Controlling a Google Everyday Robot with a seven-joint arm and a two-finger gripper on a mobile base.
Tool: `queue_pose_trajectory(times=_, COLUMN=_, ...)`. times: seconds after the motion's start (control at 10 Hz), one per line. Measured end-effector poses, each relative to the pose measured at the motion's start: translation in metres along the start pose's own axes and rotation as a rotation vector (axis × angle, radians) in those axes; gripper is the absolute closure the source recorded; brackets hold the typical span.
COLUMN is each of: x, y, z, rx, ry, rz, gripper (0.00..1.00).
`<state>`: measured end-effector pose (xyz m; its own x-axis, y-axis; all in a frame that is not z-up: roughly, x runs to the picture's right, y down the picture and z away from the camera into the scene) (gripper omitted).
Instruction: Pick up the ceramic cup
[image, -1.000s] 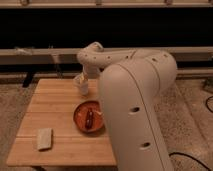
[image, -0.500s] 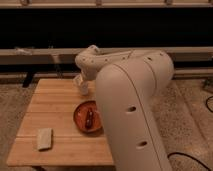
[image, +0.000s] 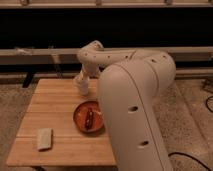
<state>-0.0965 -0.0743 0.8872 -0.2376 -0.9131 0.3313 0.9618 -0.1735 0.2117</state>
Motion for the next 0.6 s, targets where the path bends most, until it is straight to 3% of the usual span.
queue_pose_trajectory(times=0.2, x=0.006, y=0.000, z=0.003, rx=0.008, ry=-0.002, rz=0.003, gripper=0.22)
queue_pose_trajectory(times=0.6, x=0.012, y=0.011, z=0.030, rx=-0.008, ry=-0.025, rz=0.028, gripper=0.22)
